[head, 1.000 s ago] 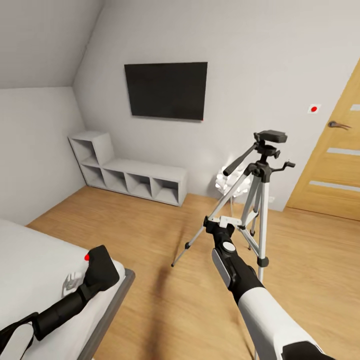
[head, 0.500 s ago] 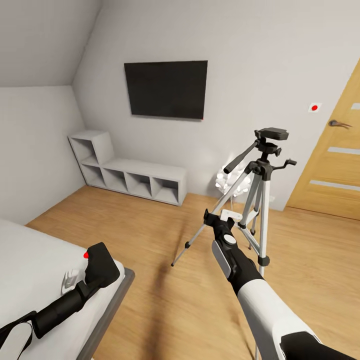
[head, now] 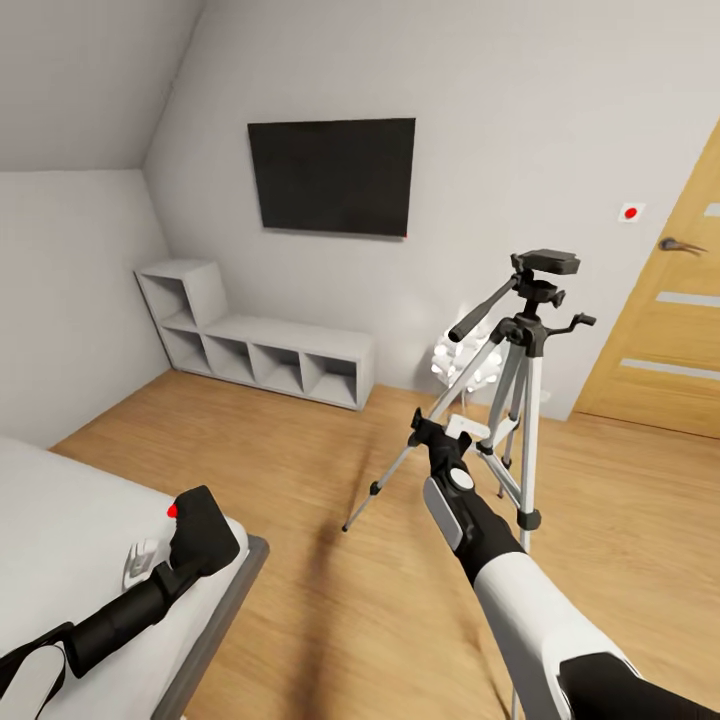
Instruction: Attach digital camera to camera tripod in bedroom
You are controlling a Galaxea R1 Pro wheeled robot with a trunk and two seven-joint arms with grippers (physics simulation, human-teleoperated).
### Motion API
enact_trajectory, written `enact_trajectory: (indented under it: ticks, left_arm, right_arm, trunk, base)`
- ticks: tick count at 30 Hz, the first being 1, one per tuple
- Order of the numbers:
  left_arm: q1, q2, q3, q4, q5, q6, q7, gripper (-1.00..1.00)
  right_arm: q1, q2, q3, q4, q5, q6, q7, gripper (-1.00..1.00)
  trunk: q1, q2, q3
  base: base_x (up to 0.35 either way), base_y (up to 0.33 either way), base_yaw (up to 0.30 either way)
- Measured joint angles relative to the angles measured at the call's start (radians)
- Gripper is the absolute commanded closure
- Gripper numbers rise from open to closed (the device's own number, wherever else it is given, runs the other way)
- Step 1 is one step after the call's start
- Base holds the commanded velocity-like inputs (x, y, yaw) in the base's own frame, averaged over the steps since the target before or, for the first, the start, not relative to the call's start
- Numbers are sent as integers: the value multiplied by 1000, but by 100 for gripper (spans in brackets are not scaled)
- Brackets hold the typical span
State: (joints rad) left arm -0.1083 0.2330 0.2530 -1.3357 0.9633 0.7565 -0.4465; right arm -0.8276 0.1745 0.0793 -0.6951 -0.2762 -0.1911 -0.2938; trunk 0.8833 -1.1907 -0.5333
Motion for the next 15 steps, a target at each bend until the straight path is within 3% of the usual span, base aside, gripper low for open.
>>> enact_trajectory:
  ticks: [9,15]
  left_arm:
    - [0,-1,-3,14,-5,-13,24,100]
    - [0,0,-2,15,-6,-12,28,100]
  right_arm:
    - [-1,0,-1,10,-11,-17,0,-100]
    - [-5,0,-17,14,-53,-14,-22,-100]
  trunk:
    - [-1,0,0]
    - [0,0,0]
  base:
    - [262,0,0]
    - [90,0,0]
